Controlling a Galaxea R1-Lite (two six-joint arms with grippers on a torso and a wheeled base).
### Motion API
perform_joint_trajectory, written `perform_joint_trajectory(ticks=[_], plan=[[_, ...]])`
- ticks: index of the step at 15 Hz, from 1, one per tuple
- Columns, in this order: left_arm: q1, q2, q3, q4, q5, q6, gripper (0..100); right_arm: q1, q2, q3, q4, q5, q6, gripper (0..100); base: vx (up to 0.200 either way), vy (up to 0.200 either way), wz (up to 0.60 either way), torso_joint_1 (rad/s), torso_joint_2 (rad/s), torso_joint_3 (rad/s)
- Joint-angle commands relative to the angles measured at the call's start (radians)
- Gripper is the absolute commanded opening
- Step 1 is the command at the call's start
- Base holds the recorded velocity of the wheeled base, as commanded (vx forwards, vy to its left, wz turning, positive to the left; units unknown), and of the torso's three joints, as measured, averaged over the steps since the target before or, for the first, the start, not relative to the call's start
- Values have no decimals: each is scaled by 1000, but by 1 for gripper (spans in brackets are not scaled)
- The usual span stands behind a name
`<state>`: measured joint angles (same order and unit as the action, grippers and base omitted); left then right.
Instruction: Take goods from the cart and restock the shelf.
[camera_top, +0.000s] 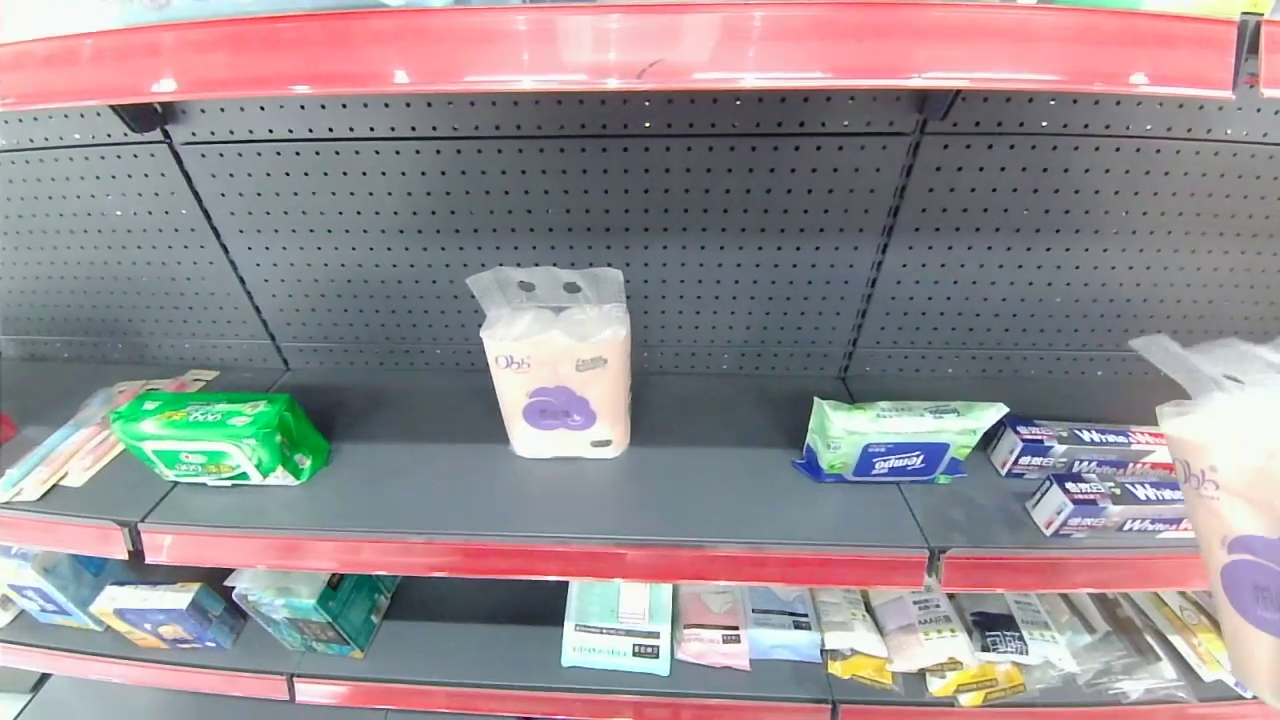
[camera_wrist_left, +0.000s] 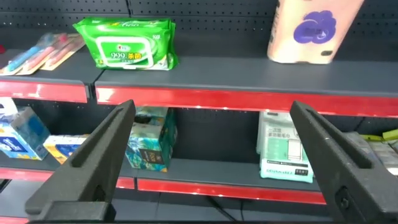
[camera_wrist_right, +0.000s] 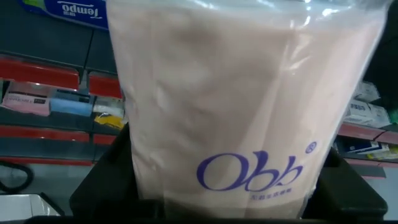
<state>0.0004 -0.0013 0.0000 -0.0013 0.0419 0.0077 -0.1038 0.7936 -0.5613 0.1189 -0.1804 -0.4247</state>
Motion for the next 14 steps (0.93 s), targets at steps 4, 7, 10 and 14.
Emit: perform_joint_trajectory(ticks=[4, 7, 10, 14], plan=[[0, 1, 0, 0, 1, 0, 100, 0, -16, -2, 1, -2, -11, 0, 0, 0, 0, 0, 0, 0], [1, 1, 0, 0, 1, 0, 100, 0, -30, 11, 4, -2, -14, 0, 0, 0, 0, 0, 0, 0], [0, 1, 0, 0, 0, 0, 100, 0, -31, 23, 1, -2, -13, 0, 0, 0, 0, 0, 0, 0], [1, 1, 0, 0, 0, 0, 100, 0, -30, 26, 1, -2, -13, 0, 0, 0, 0, 0, 0, 0]])
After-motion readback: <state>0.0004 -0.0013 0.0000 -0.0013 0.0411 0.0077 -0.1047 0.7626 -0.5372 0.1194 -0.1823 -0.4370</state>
